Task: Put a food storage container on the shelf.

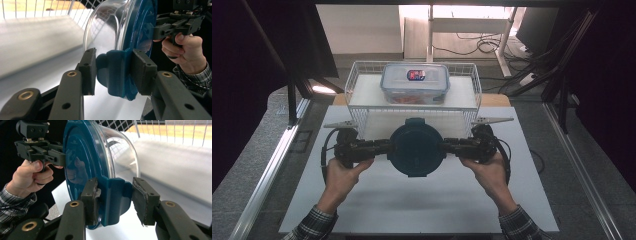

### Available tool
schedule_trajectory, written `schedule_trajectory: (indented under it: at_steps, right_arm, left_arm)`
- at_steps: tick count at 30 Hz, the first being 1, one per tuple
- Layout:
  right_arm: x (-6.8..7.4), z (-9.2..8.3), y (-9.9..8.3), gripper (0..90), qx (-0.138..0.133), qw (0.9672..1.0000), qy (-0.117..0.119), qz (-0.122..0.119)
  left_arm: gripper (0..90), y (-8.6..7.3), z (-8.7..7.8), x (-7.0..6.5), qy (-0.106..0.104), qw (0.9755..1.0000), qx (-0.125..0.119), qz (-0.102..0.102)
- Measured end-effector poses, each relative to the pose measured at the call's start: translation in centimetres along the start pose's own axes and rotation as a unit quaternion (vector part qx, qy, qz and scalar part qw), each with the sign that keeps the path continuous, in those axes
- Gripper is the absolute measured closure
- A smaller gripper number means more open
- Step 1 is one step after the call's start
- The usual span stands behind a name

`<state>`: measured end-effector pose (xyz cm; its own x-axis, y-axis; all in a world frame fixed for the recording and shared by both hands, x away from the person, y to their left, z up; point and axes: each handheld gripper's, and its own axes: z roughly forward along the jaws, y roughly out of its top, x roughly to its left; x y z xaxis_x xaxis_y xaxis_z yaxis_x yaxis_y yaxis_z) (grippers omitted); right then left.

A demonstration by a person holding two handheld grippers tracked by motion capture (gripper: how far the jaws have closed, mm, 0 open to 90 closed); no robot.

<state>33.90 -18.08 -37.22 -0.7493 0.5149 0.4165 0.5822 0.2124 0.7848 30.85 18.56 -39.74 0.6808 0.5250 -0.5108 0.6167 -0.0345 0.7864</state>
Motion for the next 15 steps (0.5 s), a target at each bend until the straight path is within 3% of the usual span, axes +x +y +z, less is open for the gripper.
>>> schedule_trajectory:
  at_steps: [15]
  right_arm:
    - [0.9, -1.6, 6.2, 57.6, -0.023, 0.9996, -0.002, -0.017]
  left_arm:
    - [58.3, 6.0, -1.6, -1.2, 0.004, 0.9997, -0.018, 0.017]
